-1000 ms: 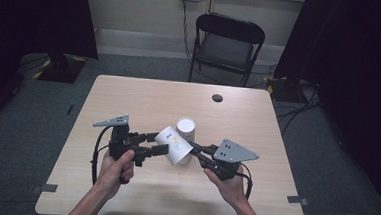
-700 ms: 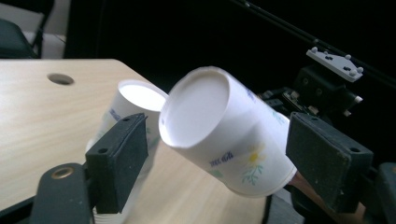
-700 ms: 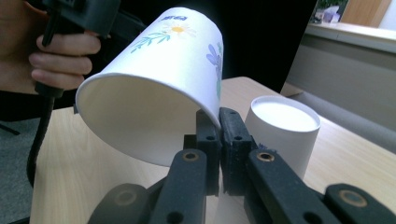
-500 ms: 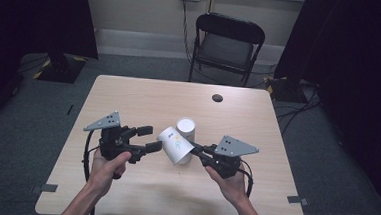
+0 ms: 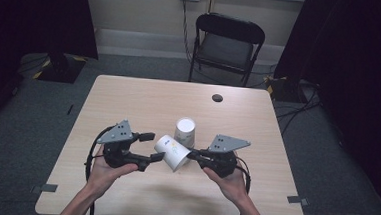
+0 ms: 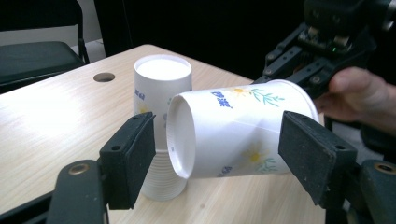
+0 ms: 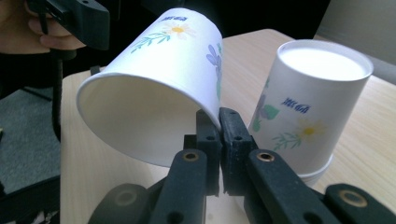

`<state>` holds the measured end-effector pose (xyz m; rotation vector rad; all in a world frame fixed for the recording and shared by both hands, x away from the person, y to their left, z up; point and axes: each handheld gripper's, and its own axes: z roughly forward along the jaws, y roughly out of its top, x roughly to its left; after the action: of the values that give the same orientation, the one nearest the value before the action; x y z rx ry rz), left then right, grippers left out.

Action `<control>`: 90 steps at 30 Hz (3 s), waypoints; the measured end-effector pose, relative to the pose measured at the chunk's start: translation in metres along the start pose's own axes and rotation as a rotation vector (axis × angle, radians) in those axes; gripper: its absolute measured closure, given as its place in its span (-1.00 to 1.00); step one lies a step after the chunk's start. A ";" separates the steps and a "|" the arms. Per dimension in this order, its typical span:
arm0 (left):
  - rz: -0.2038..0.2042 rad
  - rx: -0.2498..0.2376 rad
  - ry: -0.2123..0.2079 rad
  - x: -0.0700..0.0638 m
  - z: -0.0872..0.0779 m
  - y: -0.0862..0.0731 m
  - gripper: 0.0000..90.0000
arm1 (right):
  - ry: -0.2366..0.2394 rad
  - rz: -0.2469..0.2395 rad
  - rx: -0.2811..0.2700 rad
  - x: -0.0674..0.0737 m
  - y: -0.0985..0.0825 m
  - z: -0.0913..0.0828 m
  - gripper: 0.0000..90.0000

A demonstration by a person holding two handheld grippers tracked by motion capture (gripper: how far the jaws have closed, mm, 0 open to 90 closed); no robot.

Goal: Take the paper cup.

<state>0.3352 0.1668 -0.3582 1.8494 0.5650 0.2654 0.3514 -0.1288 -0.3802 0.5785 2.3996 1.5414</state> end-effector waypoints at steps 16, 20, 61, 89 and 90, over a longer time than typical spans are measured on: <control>0.118 0.094 -0.028 -0.006 0.010 -0.012 -0.39 | 0.072 0.029 0.148 0.001 -0.003 0.014 0.95; 0.166 0.092 -0.056 -0.007 0.009 -0.016 -0.39 | 0.094 0.033 0.177 0.000 -0.004 0.018 0.95; 0.394 0.256 -0.082 -0.034 0.047 -0.042 -0.66 | 0.175 0.118 0.273 -0.003 0.000 0.025 0.97; 0.359 0.249 0.001 -0.038 0.054 -0.047 -0.50 | 0.129 0.177 0.261 -0.002 0.003 0.027 0.94; 0.353 0.242 0.000 -0.037 0.054 -0.047 -0.50 | 0.124 0.178 0.256 -0.001 0.003 0.027 0.92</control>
<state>0.3153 0.1157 -0.4169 2.1820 0.2751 0.4463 0.3639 -0.1062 -0.3886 0.7876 2.7301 1.3790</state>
